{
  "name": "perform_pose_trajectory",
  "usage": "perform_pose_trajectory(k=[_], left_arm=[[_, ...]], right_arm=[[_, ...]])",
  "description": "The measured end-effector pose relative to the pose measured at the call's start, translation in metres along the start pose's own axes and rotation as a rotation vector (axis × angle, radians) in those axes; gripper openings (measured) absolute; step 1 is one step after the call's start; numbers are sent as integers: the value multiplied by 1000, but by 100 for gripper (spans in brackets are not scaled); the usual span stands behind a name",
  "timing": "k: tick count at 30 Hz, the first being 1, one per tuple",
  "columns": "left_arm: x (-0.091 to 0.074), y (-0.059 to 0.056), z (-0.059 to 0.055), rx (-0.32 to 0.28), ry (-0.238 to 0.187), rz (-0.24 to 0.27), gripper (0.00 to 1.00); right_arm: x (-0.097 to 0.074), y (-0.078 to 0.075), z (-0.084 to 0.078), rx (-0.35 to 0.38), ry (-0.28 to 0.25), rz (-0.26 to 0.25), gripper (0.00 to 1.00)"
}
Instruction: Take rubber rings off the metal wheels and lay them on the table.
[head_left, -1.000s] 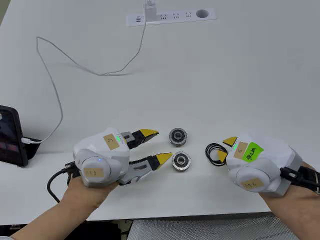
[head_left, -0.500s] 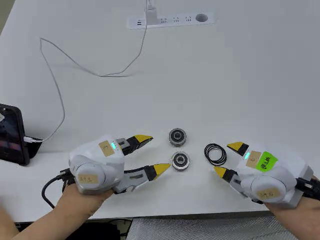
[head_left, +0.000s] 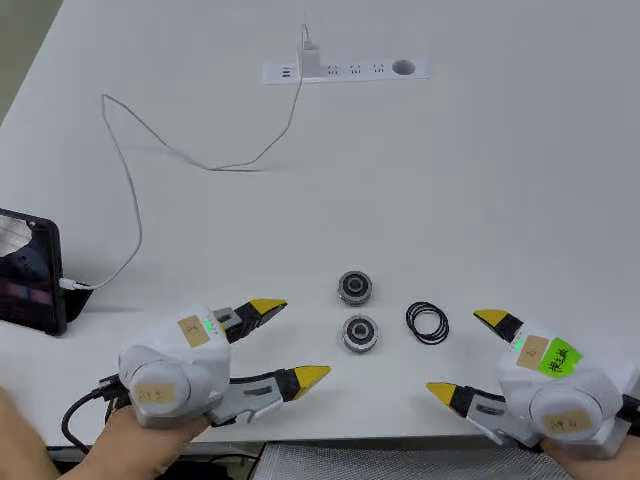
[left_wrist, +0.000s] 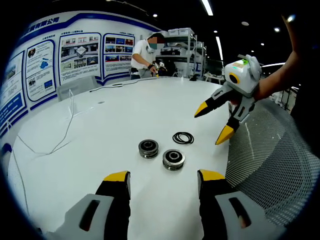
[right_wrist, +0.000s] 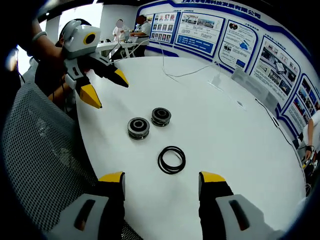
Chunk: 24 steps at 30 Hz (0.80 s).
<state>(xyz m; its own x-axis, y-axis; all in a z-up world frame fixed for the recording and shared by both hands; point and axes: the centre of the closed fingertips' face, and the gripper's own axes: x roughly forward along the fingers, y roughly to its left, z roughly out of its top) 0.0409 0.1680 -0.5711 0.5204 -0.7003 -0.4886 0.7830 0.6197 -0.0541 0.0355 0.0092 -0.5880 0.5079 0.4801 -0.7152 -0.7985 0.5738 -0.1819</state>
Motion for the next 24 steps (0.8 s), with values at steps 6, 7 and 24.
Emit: perform_pose_trajectory(k=[6,7,24], left_arm=[[-13,-7,-4,-13,-2,8,59],[-14,-8,-5,-17,-2,7,59],[-33,-16,-12,-78,-26,17,82]], right_arm=[[-10,4,-5,29,-4,-11,70],[-11,5,-6,32,-5,-11,71],[-28,22,-10,216,-86,-4,94]])
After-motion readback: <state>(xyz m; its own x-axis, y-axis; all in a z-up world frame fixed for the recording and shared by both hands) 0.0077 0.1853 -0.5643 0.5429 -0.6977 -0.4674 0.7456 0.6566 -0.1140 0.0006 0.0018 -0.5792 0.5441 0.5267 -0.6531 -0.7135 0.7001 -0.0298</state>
